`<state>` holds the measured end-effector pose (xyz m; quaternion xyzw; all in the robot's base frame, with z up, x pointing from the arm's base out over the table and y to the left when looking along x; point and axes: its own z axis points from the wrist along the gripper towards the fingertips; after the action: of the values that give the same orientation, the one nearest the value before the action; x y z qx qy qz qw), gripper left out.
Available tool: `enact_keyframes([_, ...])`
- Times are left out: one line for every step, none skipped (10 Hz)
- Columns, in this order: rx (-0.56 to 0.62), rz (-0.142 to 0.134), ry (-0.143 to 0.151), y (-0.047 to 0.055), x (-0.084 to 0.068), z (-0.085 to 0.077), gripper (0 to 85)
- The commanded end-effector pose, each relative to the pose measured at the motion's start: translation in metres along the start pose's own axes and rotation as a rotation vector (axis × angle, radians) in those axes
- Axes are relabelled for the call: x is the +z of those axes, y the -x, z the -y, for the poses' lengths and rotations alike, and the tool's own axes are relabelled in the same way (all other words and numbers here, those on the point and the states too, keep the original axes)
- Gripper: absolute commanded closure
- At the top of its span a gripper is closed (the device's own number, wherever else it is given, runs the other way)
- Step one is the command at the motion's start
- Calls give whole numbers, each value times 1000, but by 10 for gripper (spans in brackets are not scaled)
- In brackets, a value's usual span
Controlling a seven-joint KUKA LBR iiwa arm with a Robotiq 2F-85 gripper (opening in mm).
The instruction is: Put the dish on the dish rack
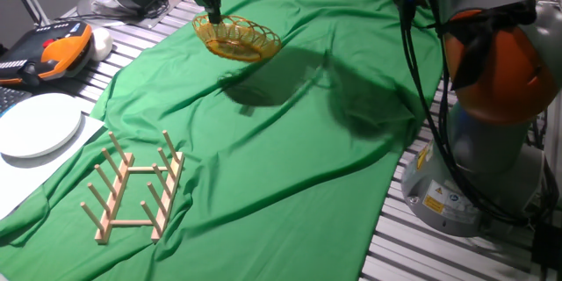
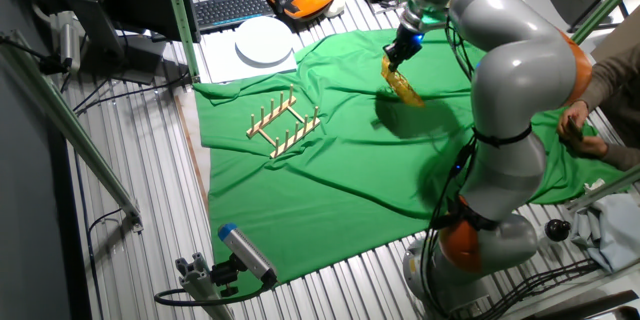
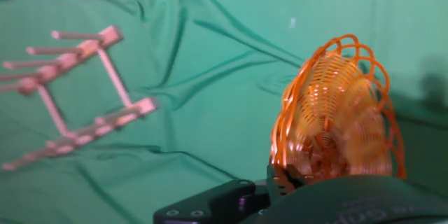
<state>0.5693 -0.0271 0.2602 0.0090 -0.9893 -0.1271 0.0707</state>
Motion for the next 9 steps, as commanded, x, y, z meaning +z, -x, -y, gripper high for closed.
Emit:
enact_keyframes([13,1,-4,4,0,-25,850])
enact_keyframes([41,-13,27,9,-1,-43,850])
enact_keyframes([78,-34,56,13,-3,-61,850])
enact_keyframes([101,-52,64,16,-5,-79,850])
enact_keyframes([125,-63,64,17,-5,-99,850])
enact_keyframes([134,-67,63,17,-4,-114,850])
enact_keyframes([143,-69,70,15,-2,-126,850])
enact_keyframes([156,-75,75,13,2,-139,850])
enact_keyframes([170,-80,77,11,6,-152,850])
